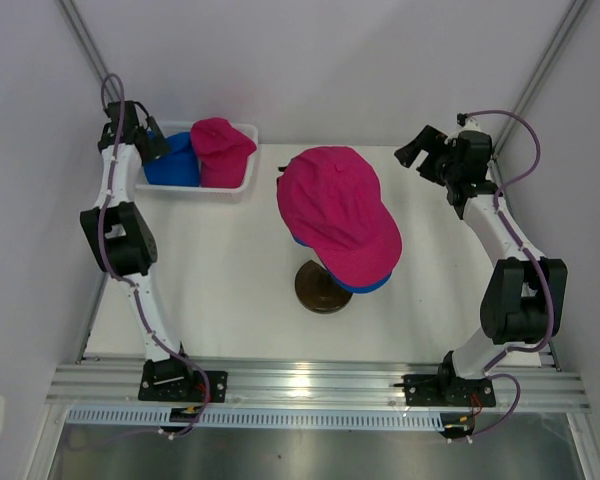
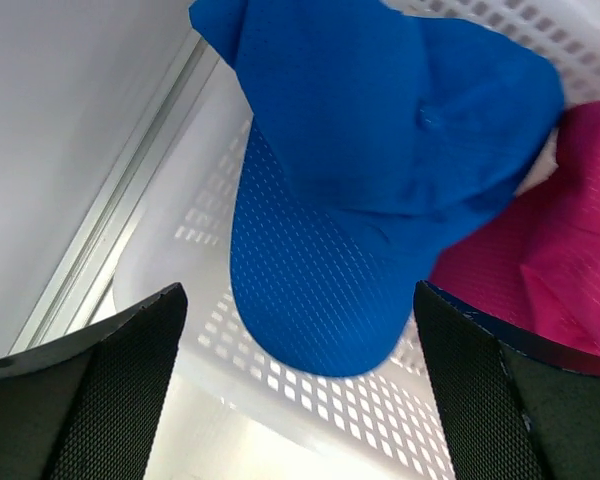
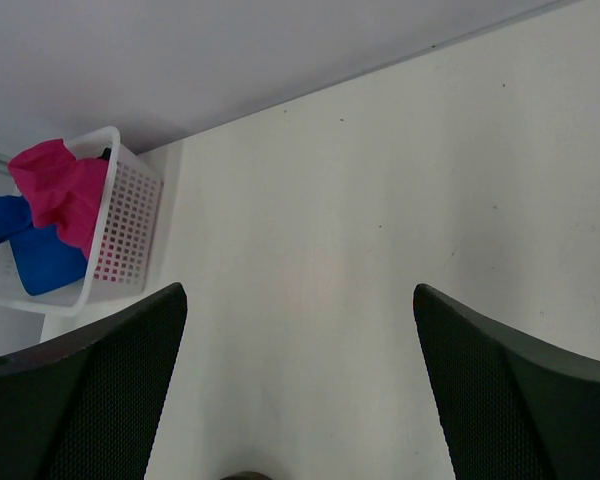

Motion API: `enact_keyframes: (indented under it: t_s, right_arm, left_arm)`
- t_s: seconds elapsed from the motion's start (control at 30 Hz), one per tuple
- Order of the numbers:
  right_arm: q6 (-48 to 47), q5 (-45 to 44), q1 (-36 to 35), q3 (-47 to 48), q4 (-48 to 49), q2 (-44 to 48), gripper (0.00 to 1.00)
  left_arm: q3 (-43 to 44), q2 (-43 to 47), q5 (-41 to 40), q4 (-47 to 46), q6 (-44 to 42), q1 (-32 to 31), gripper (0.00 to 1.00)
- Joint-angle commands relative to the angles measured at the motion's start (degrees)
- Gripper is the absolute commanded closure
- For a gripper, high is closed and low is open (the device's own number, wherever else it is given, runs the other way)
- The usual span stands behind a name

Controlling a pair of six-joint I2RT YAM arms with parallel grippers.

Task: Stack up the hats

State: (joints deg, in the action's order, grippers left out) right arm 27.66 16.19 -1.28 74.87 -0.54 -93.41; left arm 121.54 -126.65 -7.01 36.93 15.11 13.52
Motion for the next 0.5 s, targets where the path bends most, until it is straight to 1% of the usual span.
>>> enact_keyframes:
  t_s: [0.0, 0.17, 0.27, 0.37, 0.4, 0.47]
  right_arm:
    - [0.9, 0.2, 0.0, 0.4, 2.4, 0.9, 0.02]
    - [0.3, 1.2, -0.9, -0.1, 3.6, 0.5, 0.03]
    - [-0.4, 1.7, -1.4, 0.8, 4.2, -0.5, 0.02]
    - [-1.2, 3.0, -2.0, 3.0, 4.8, -1.9, 0.02]
    - [-0.9, 4.2, -2.0, 3.6, 5.1, -2.4, 0.02]
    - [-0.7, 5.3, -2.1, 5.5, 5.5, -3.8, 0.02]
  left_arm:
    - [3.6, -3.0, -2.3, -4.8, -0.3, 0.1, 0.05]
    - [7.7, -7.3, -1.6, -8.5, -1.9, 0.1, 0.09]
    - [7.6, -8.3, -0.5, -12.0, -1.6, 0.1, 0.13]
    - [7.3, -9.1, 0.8, -15.2, 0.0, 0.1, 0.26]
    - [7.4, -9.2, 1.5, -15.7, 0.5, 0.1, 0.38]
    - [7.4, -9.8, 1.9, -17.3, 2.2, 0.2, 0.52]
